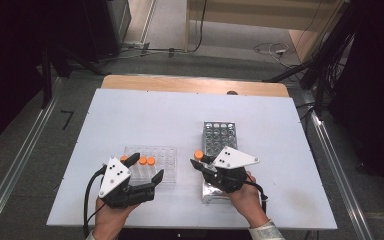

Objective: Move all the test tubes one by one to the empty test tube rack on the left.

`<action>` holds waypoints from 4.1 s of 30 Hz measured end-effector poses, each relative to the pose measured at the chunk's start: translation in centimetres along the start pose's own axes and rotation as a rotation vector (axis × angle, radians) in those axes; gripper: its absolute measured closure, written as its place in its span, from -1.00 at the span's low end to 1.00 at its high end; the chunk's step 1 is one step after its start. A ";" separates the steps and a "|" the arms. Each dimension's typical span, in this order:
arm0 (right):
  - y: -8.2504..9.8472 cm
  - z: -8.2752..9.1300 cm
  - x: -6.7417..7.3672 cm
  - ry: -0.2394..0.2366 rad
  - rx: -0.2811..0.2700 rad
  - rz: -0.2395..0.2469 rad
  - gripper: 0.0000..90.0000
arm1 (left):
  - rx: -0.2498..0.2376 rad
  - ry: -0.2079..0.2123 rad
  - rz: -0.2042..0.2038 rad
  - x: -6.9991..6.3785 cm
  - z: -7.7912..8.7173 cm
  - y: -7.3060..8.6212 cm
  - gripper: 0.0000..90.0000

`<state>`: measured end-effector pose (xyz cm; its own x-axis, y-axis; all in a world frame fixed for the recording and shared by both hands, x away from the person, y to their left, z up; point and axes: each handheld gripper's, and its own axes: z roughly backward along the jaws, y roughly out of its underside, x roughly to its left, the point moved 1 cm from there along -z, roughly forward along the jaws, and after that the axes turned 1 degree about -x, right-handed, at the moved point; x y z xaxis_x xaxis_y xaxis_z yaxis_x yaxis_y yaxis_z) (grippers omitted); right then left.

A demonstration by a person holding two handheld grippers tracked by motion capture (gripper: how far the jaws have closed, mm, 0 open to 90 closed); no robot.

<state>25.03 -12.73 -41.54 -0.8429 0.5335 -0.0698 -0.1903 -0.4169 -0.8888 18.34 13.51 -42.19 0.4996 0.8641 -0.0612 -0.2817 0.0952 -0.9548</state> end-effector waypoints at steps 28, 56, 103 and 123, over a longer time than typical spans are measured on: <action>0.0 -3.3 4.4 -0.066 0.069 0.034 0.60 | -0.015 0.056 -0.030 -1.1 0.3 -0.4 -0.45; -0.9 -5.3 6.5 -0.123 0.067 0.038 0.60 | 0.013 0.089 -0.095 -2.2 -0.3 0.3 0.38; 0.7 -0.3 4.8 -0.039 0.054 -0.044 -0.47 | -0.033 0.069 -0.050 -1.1 -0.4 -1.4 0.56; 2.8 3.3 2.2 0.037 0.031 -0.119 -0.52 | -0.030 0.020 -0.044 0.2 -2.2 -2.4 0.56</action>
<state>21.00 -15.14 -42.67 -0.7945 0.6070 0.0181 -0.3039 -0.3716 -0.8772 20.90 12.42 -40.53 0.5276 0.8492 -0.0245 -0.2346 0.1179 -0.9649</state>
